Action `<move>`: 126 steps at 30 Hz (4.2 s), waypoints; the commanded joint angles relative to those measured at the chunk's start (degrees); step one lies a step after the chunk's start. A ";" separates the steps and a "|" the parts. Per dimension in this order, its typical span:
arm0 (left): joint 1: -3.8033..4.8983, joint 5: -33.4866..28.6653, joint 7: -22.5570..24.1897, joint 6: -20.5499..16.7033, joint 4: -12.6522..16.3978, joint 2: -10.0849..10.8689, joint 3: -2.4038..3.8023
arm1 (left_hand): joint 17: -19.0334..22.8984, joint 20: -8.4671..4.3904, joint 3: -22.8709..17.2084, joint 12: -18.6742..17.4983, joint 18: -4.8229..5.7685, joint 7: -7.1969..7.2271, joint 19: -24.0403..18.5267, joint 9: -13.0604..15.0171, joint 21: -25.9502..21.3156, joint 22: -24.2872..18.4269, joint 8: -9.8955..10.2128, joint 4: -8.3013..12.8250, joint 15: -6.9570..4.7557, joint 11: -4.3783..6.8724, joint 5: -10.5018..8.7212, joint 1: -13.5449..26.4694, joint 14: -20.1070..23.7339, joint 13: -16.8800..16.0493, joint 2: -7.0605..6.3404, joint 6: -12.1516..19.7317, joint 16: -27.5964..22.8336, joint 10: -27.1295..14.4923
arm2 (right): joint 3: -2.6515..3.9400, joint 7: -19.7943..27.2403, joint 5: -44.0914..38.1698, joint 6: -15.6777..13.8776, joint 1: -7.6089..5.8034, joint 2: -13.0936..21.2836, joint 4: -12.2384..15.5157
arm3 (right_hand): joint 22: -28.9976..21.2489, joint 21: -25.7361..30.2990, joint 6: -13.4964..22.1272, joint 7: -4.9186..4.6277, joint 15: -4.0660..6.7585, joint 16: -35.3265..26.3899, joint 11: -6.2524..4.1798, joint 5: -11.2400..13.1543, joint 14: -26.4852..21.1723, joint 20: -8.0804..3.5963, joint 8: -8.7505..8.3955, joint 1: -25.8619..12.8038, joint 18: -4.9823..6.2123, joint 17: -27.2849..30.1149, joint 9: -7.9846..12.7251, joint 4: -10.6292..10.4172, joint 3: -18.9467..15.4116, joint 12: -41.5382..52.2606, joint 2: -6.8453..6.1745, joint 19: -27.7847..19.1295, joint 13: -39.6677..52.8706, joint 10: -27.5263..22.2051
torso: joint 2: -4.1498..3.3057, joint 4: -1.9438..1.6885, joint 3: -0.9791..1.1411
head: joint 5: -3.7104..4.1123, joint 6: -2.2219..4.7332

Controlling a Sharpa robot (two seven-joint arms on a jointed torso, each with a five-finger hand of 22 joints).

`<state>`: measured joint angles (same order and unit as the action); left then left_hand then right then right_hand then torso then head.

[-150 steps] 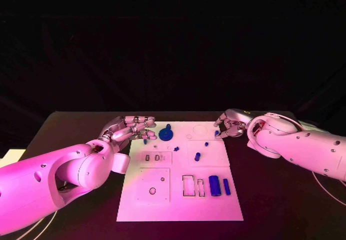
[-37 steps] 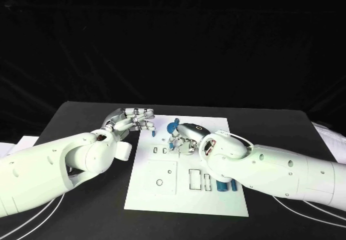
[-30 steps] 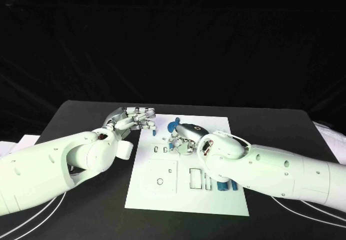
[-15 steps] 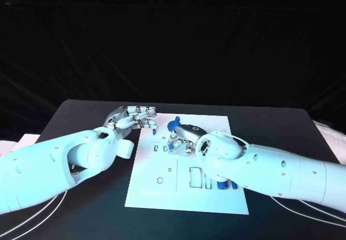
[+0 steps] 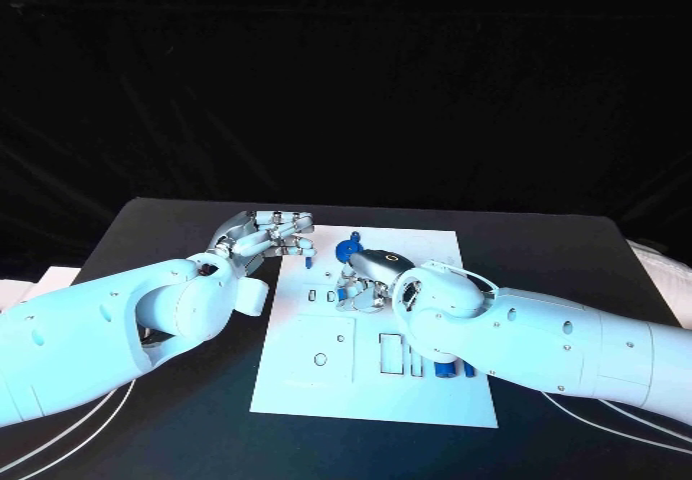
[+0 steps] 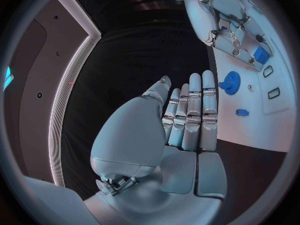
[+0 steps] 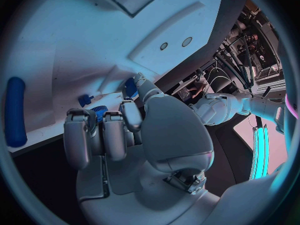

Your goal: Assemble the parts on the task board

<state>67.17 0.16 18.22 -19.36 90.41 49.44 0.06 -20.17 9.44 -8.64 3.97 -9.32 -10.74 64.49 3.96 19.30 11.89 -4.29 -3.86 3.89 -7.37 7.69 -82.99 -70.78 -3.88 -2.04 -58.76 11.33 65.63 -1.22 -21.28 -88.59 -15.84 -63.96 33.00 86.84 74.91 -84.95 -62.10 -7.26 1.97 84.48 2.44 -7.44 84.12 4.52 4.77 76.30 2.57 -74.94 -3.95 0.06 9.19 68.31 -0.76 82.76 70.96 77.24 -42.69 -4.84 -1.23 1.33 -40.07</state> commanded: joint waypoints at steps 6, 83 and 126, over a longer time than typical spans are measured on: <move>0.04 -0.19 0.18 0.83 0.16 -0.04 0.05 | -0.33 -0.16 -0.96 -0.35 -0.66 -0.42 -0.55 -0.09 0.40 0.25 0.41 0.22 -0.05 -0.23 -0.16 -0.07 0.36 0.10 0.09 0.10 -0.16 -0.25 | -0.15 -0.65 -0.81 1.01 0.21 -0.09 -0.31 | 4.36 0.52 1.13 -0.37 -0.49 -0.62 0.21 -0.59 3.82 0.27 -0.63 -0.26 0.16 -5.63 0.09 0.29 -0.17 -1.25 -1.01 -0.70 -0.73 -1.23 | 0.00 -0.02 0.00 | -0.15 -0.17; 5.55 59.90 -57.44 25.97 -15.33 -16.91 -0.82 | -69.83 -8.23 18.28 66.41 6.39 8.34 20.40 16.05 62.14 65.38 -27.05 -12.85 -8.95 8.99 -5.00 19.69 -19.22 -59.52 2.43 0.03 78.67 11.53 | 0.14 24.28 42.54 -7.29 -9.54 25.94 6.22 | -11.60 11.87 5.18 -1.12 -0.82 -17.35 0.80 -0.33 0.23 0.58 1.37 0.33 3.54 12.62 0.00 -1.50 -4.39 -16.88 1.78 -9.72 -17.61 -10.56 | 3.94 2.76 1.62 | -3.04 -1.95; 5.28 60.32 -58.03 31.04 -19.32 -20.99 -0.89 | -69.83 -8.50 21.09 66.21 6.51 8.67 20.47 21.00 62.59 66.31 -30.70 -12.46 -9.19 9.28 -4.98 16.41 -19.22 -59.67 4.51 2.33 78.67 11.17 | -0.02 23.12 42.66 -8.51 -9.33 24.28 4.98 | -14.06 13.90 5.60 -1.13 -0.78 -19.38 0.76 -1.73 0.06 0.50 1.41 0.75 3.97 14.24 0.02 -1.59 -4.40 -22.81 2.10 -10.72 -23.53 -14.08 | 3.68 2.85 1.73 | -3.63 -3.16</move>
<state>72.48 60.10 -39.62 10.41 71.20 28.65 -0.87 -74.91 1.25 12.15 70.11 -3.56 -2.03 83.95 24.92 81.69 74.93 -34.81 -16.26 -4.80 1.74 2.85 -65.90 -83.97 -63.51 2.54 -56.79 89.86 76.79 -1.24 2.04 -46.08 -23.63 -73.34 57.36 91.94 60.95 -71.25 -56.68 -8.17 0.93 65.40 3.16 -8.99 83.93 5.03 5.97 77.14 5.71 -60.75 -4.00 -1.52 4.92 45.69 1.12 72.42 47.55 63.64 -38.96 -2.00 0.48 -2.26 -43.17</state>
